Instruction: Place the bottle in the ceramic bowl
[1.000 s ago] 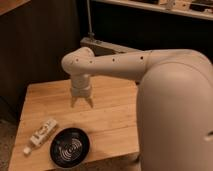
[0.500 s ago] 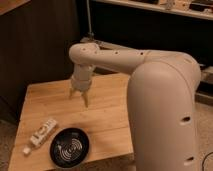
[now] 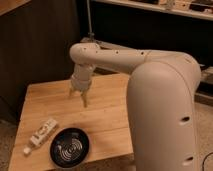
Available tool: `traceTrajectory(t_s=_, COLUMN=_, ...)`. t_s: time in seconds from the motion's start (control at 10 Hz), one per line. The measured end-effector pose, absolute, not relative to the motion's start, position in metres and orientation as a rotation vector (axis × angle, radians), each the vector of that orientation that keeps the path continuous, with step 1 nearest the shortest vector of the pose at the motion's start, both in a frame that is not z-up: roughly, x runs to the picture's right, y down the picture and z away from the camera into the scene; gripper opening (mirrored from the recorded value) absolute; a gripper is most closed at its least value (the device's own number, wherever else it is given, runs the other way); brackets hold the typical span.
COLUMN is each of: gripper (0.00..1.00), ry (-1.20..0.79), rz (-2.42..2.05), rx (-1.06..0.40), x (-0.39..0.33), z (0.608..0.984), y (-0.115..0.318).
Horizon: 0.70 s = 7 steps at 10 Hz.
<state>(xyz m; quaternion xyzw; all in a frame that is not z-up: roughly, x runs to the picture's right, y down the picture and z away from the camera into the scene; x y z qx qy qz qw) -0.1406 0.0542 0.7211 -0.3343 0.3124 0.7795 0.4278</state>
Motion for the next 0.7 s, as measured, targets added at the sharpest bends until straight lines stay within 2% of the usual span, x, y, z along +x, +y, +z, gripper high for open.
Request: traceTrajectory(t_s=0.7, gripper=0.65, ry=0.781, rz=1.856, rx=-0.92, x=-0.167, z=0.705, y=0.079)
